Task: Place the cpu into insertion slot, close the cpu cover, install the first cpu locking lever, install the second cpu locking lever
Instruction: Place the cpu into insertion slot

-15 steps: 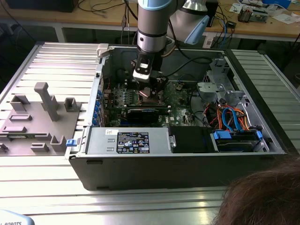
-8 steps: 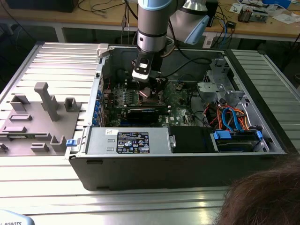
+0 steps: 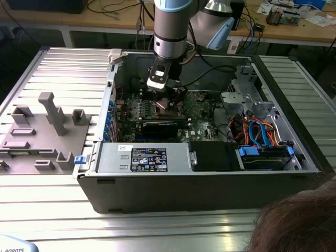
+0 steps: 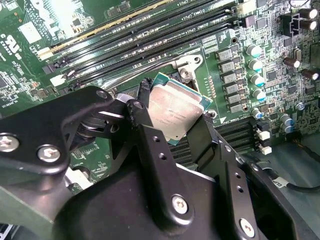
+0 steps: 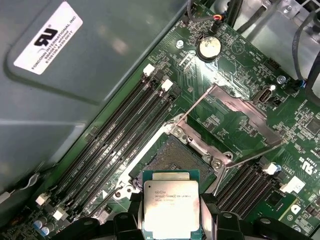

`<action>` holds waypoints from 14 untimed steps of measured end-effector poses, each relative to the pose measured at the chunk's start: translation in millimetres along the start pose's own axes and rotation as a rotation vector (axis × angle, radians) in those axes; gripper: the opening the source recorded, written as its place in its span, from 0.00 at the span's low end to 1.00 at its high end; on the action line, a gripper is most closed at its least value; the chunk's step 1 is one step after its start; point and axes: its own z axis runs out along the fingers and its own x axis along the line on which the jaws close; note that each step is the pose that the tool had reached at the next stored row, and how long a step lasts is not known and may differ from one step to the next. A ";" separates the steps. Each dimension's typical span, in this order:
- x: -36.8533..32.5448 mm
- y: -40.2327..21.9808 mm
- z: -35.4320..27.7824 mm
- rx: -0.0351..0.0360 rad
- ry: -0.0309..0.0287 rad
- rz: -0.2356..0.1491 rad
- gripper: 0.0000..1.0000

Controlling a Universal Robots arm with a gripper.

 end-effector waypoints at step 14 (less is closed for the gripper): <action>0.0 0.0 0.6 -0.0005 -0.0002 0.068 0.54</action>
